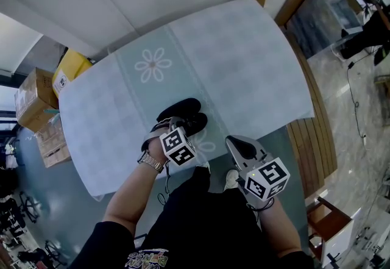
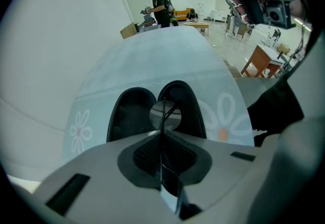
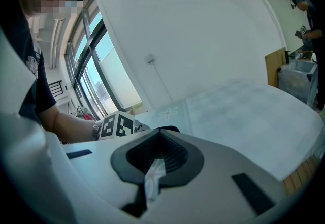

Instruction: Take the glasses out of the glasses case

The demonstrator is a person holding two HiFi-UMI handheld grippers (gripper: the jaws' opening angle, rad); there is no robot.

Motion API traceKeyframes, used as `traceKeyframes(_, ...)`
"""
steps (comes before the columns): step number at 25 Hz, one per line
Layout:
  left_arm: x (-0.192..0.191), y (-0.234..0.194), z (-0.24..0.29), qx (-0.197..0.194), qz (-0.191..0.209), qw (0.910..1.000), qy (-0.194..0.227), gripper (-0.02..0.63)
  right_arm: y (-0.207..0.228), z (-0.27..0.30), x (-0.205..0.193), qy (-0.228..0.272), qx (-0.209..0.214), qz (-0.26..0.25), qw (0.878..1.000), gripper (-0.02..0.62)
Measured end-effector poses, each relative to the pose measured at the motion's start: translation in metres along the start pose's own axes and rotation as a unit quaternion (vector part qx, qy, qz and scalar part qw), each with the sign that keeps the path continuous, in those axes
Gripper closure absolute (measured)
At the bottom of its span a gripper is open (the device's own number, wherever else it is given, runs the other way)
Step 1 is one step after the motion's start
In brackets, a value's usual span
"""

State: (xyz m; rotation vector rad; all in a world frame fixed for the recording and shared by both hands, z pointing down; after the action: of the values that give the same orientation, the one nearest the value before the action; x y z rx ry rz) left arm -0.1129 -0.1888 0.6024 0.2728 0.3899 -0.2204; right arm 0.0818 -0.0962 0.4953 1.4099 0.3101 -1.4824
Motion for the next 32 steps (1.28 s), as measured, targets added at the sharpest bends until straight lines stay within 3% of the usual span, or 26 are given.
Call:
traceKeyframes(19,0.010,0.000,-0.042,0.077,-0.027,0.9963,0.029,0.575,-0.003,-0.024,0.009,0.021,0.022,-0.002,1.000,0.572)
traceKeyframes(32,0.024,0.022,-0.107,0.149,-0.103,0.9798,0.086,0.575,-0.012,-0.062,0.020,0.045,0.053,-0.028,0.997,0.572)
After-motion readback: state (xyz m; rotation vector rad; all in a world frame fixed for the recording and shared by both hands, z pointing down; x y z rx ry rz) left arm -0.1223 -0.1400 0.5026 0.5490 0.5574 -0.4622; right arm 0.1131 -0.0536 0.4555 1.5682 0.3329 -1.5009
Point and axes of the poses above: the fingertips, and each gripper's own axes: z forward along the fingers, y to its right, x out of its top, the point moved 9 cm from there along -z, backward along the fingers, and after that the axes turned 8 degrees about y, right-handed, at the moved point
